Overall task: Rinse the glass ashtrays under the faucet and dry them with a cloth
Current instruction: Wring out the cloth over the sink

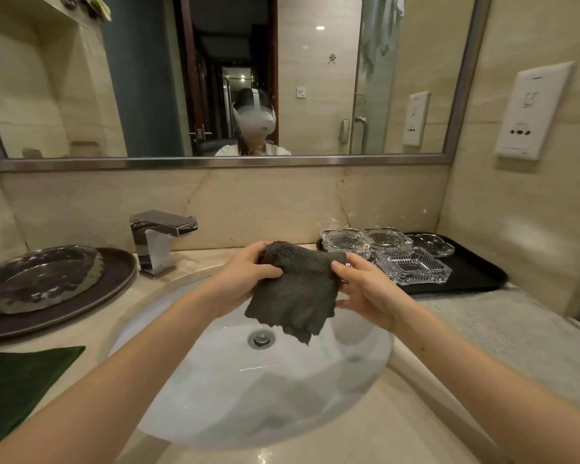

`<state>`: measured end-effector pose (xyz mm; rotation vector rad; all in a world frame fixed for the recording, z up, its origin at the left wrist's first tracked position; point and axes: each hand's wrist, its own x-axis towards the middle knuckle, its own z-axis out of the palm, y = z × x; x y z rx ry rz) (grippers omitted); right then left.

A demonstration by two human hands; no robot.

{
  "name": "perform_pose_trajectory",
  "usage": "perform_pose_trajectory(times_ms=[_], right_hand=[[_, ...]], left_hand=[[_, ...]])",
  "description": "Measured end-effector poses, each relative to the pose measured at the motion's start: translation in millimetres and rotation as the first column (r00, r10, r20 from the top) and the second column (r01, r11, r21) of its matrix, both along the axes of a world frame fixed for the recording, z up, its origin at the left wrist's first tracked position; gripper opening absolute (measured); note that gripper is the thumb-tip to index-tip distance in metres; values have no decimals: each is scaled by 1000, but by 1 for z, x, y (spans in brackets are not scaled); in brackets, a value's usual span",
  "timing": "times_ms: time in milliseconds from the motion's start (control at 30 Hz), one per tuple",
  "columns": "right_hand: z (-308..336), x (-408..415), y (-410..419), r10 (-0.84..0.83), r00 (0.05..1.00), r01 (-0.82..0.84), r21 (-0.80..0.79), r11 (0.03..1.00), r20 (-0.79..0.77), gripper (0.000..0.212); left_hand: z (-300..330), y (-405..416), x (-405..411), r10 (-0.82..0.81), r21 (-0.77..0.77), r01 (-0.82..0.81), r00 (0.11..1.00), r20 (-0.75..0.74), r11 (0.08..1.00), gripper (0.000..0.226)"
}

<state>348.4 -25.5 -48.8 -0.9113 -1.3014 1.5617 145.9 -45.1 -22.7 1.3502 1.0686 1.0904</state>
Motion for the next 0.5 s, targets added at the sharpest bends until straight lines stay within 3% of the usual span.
perform_pose_trajectory(times_ms=[100,200,300,500], right_hand=[[0,12,-4,-1,1000,1,24,1000,-21,44],[4,34,-9,-103,984,97,49,994,148,62],[16,75,-14,-233,924,221,73,973,304,54],[30,158,-21,-448,806,446,99,889,388,34]], left_hand=[[-4,3,13,7,-59,0,994,111,998,31],[-10,3,37,-14,-113,20,998,56,993,26],[-11,2,74,-57,-133,54,998,-13,990,22],[-16,13,164,-101,-264,160,969,224,951,50]])
